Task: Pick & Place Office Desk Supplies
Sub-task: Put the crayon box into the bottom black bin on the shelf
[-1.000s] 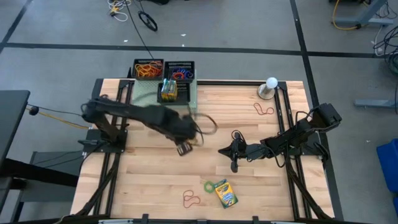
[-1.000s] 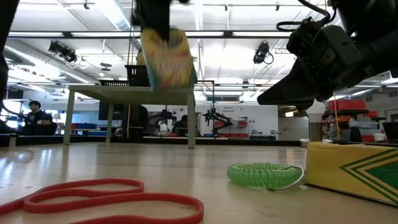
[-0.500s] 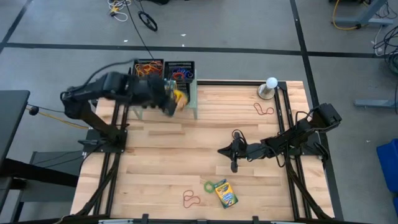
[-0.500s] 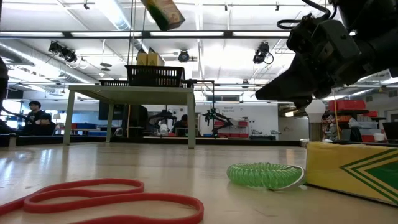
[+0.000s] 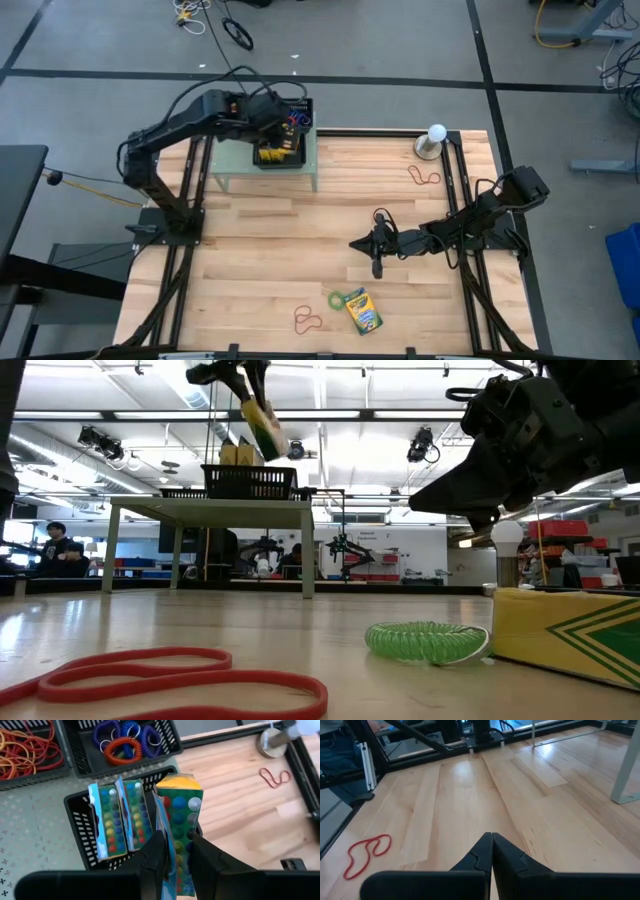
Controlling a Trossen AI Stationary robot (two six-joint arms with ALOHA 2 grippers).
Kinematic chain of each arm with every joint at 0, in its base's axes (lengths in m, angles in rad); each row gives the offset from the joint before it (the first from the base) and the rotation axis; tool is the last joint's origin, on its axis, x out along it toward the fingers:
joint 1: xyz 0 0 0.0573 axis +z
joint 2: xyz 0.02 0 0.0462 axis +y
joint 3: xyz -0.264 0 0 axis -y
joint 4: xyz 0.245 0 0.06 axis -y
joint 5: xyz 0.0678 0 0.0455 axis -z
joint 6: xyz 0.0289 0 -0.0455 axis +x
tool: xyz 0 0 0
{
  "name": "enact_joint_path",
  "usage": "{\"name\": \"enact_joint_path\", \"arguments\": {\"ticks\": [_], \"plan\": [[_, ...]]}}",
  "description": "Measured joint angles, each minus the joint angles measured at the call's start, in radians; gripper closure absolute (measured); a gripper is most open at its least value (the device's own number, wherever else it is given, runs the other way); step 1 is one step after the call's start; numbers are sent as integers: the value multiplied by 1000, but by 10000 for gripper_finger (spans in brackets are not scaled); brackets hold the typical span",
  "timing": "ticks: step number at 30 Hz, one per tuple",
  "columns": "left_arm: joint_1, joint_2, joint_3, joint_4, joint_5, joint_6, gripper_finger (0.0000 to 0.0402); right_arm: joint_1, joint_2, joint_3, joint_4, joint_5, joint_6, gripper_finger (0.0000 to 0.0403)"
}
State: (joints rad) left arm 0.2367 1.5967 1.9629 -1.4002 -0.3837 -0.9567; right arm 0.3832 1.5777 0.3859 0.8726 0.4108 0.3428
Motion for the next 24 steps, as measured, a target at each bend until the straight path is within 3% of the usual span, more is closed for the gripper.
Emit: {"name": "enact_joint_path", "arguments": {"ticks": [9, 24], "plan": [[19, 58, 0, 6, -42, -43, 330, 0, 0, 0, 0, 0, -7, 391], [33, 139, 0, 1, -4, -54, 328, 0, 0, 0, 0, 0, -11, 391]]}}
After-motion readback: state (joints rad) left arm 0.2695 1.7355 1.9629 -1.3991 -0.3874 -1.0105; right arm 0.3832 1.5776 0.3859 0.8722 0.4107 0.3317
